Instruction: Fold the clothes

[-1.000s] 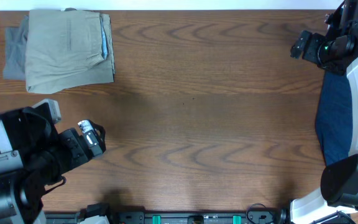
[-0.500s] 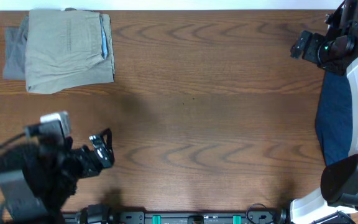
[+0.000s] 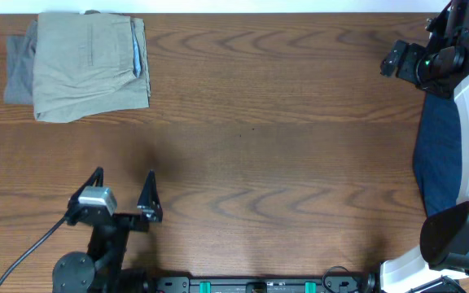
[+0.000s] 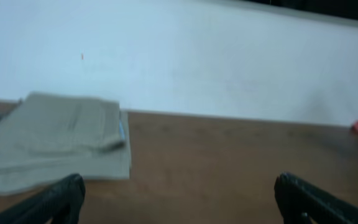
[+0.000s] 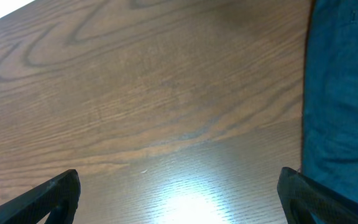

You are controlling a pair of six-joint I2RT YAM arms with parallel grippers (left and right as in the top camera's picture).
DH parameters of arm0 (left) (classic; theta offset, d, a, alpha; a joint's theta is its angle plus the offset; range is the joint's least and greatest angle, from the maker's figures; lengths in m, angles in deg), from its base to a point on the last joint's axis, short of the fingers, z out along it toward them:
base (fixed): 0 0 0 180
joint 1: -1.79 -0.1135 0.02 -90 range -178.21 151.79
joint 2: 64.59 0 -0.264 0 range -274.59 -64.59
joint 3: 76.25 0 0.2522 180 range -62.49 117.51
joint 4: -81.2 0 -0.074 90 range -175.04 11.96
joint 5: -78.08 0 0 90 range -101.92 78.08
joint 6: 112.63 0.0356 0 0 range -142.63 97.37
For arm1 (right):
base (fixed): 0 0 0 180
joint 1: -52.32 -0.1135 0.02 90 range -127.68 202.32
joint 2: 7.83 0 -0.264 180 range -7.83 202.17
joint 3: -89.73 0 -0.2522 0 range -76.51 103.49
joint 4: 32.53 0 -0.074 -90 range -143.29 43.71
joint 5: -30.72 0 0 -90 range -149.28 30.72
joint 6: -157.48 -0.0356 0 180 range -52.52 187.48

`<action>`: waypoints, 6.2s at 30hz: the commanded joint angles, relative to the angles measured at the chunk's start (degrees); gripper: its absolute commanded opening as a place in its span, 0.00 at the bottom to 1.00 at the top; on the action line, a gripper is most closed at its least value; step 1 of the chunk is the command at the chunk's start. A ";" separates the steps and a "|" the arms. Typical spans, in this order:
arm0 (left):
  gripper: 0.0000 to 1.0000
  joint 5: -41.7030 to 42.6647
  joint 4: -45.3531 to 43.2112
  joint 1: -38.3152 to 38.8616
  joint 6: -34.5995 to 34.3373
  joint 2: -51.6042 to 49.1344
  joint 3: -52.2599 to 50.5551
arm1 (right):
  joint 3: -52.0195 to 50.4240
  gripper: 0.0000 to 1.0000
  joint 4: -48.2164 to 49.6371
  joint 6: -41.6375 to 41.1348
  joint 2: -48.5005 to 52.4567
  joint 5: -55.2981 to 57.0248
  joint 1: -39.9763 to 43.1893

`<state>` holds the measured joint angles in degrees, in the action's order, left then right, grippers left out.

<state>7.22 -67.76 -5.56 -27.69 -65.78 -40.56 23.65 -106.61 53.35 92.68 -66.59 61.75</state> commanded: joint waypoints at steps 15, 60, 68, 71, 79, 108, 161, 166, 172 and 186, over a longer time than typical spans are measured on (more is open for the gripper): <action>0.98 -2.10 -23.74 2.73 0.79 1.09 -21.70 | 0.24 0.99 0.00 -0.61 -0.09 -0.22 0.31; 0.98 -4.85 -14.53 3.96 0.74 0.57 -21.70 | 0.22 0.99 0.00 -0.61 -3.65 -0.22 -1.55; 0.98 -4.85 -14.53 3.96 0.74 0.57 -21.70 | 0.22 0.99 -0.04 -0.57 -17.59 -0.15 -5.79; 0.98 -4.85 -14.53 3.96 0.74 0.57 -21.70 | 0.17 0.99 -0.33 -0.04 -23.21 0.42 -6.43; 0.98 -4.85 -14.53 3.96 0.74 0.57 -21.70 | -14.56 0.99 9.05 1.77 -40.44 2.32 -6.71; 0.98 -4.85 -14.53 3.96 0.74 0.57 -21.70 | -95.91 0.99 63.19 7.43 -98.51 -1.27 -11.13; 0.98 -4.85 -14.53 3.96 0.74 0.57 -21.70 | -99.84 0.99 56.35 10.38 -100.19 3.41 -10.91; 0.98 -4.85 -14.53 3.96 0.74 0.57 -21.70 | -99.84 0.99 56.37 10.38 -100.19 3.43 -10.91; 0.98 -4.85 -14.53 3.96 0.74 0.57 -21.70 | -99.84 0.99 56.37 10.38 -100.19 3.43 -10.91; 0.98 -4.85 -14.53 3.96 0.76 0.57 -21.70 | -99.84 0.99 56.37 10.38 -100.19 3.43 -10.91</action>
<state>1.82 -84.14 -1.85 -27.10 -65.30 -61.21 -76.10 -49.98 62.77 -7.17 -63.73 51.21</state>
